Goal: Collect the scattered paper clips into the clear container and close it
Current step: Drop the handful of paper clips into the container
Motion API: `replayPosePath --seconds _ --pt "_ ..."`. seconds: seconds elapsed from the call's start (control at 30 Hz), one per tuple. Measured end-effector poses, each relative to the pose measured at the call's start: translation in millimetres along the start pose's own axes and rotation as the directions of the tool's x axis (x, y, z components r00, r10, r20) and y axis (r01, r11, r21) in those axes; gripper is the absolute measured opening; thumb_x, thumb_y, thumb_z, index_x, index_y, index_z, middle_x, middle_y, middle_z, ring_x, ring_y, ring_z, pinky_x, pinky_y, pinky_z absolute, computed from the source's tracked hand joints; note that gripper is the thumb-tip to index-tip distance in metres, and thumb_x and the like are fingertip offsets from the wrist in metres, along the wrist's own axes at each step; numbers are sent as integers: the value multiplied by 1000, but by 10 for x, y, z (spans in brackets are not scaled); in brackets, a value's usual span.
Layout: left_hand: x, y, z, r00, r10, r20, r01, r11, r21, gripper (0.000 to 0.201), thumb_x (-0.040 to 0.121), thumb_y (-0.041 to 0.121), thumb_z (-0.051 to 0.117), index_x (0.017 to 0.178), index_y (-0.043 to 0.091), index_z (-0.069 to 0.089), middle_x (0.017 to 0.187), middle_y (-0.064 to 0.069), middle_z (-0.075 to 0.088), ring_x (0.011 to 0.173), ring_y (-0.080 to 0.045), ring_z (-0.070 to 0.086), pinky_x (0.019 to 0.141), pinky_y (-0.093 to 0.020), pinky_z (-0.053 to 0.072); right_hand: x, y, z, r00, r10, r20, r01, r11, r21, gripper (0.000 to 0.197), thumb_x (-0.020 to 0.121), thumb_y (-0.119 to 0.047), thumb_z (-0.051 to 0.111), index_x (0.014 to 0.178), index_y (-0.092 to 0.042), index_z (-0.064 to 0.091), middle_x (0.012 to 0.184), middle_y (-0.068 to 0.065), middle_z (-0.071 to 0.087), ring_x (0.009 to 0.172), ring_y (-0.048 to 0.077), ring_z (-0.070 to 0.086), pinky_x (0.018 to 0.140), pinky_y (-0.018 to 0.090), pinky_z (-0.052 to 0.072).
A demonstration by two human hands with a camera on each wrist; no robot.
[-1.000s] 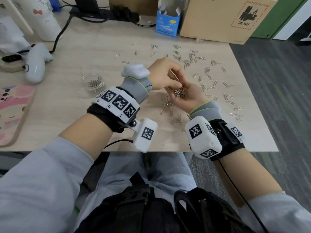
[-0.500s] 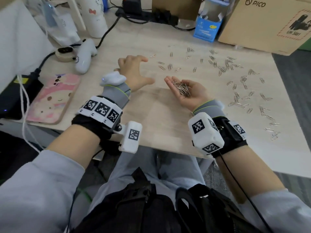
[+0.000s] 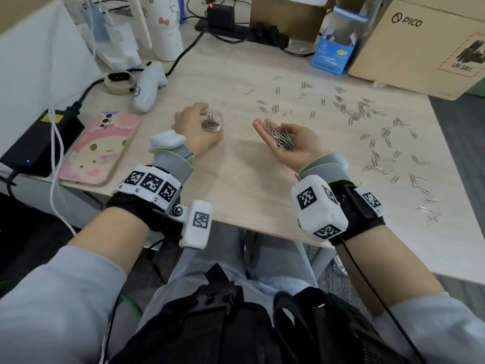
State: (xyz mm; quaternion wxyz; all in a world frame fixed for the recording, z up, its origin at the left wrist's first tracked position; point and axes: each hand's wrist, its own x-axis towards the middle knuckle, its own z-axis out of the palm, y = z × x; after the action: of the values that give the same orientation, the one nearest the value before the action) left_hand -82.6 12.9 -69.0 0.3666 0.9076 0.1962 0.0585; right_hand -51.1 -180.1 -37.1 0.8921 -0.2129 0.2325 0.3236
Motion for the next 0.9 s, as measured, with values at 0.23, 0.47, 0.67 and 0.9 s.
replayPosePath --seconds 0.23,0.47,0.67,0.9 --pt "-153 240 55 967 233 103 -219 967 -133 84 46 49 65 122 14 58 120 -6 62 107 -14 57 78 -3 29 -41 56 120 999 13 43 -10 997 -81 35 101 -6 25 97 18 51 109 37 53 131 43 40 112 45 31" --pt "-217 472 154 940 281 192 -279 960 -37 67 47 35 60 113 22 64 114 -6 61 104 -22 61 94 -32 46 -47 43 251 1000 27 -13 -30 926 -375 30 102 -10 25 107 13 44 112 30 54 132 37 41 100 47 37" --pt "-187 489 219 947 244 210 -247 969 -11 74 43 41 64 116 26 61 117 -6 59 107 -23 57 93 -31 45 -115 -10 289 999 36 2 -31 889 -458 47 101 -16 29 122 24 37 122 36 49 119 44 48 87 48 45" --pt "-135 470 272 949 220 225 -212 975 -61 79 42 41 69 118 22 59 120 -6 58 111 -22 55 94 -32 45 -144 -107 312 1000 1 20 10 861 -508 50 100 -20 33 133 18 33 131 35 44 122 44 45 79 47 46"
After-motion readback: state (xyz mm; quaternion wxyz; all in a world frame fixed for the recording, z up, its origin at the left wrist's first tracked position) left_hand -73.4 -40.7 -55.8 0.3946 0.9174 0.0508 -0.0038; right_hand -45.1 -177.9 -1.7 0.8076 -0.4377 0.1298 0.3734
